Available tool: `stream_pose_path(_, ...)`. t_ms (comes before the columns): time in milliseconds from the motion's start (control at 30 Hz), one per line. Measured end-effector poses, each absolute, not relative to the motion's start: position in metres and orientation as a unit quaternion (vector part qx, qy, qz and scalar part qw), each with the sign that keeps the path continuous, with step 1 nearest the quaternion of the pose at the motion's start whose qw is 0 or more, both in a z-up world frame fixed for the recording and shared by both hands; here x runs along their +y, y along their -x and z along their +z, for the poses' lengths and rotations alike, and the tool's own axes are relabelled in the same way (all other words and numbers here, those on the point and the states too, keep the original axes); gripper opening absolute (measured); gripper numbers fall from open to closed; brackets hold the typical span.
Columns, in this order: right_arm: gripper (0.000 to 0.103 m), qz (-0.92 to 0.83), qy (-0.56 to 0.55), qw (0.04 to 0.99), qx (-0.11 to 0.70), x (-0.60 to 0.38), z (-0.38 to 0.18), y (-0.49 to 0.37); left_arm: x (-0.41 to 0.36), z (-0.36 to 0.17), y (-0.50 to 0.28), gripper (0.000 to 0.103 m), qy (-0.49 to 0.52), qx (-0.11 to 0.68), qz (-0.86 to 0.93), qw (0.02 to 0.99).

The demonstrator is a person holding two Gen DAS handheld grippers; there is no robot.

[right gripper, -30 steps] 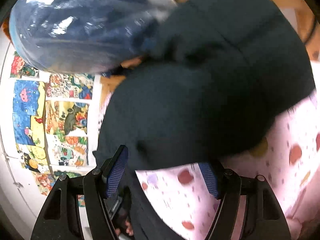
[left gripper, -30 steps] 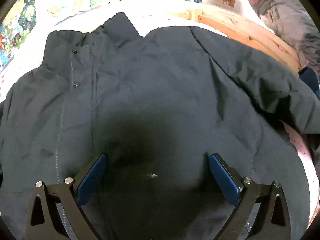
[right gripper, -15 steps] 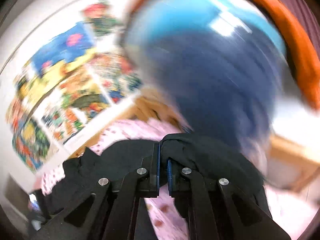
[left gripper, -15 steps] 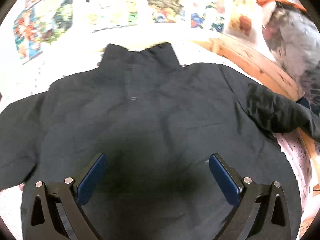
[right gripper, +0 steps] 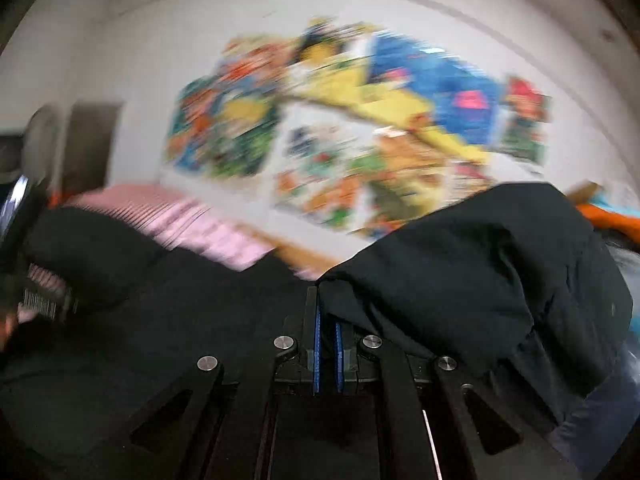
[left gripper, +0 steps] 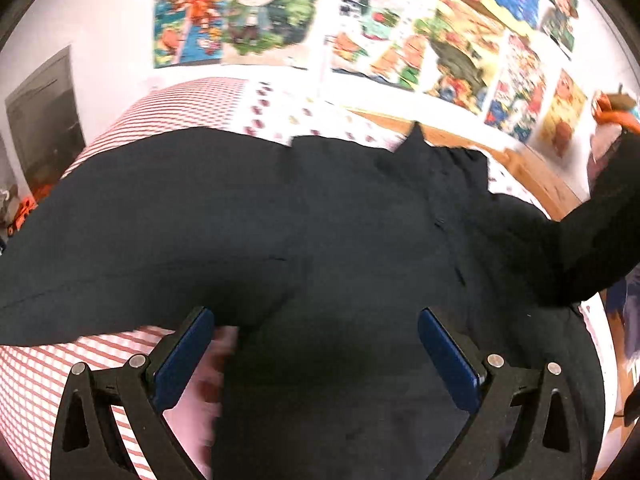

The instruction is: Fold large clothes

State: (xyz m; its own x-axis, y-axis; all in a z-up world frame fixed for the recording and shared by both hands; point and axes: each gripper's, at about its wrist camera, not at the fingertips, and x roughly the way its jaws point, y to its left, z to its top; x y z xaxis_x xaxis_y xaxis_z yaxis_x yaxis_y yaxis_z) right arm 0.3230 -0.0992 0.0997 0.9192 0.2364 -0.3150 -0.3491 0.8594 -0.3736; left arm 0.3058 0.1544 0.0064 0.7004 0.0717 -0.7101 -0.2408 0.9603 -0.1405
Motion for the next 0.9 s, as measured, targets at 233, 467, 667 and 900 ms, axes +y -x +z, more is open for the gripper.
stream_pose_path(233,0.007,0.237,0.263,0.904,0.240,-0.059,0.022,-0.320,0.191,-0.009,-0.304,0.103,0.192,0.366,0.063,0.908)
stream_pose_path(467,0.069,0.310,0.256,0.865,0.299,-0.066,-0.027,-0.295,0.168,-0.013,-0.319,0.103,0.208,0.364,-0.028,0.907)
stream_pose_path(667,0.069,0.322,0.216,0.869,0.307,-0.100,-0.023,-0.277,0.150,-0.023,-0.336,0.103,0.219,0.390,-0.071,0.892)
stream_pose_path(900,0.069,0.257,0.184,0.900,0.301,-0.140,-0.012,-0.294,0.154,-0.057,-0.357,0.101,0.227,0.455,0.003,0.861)
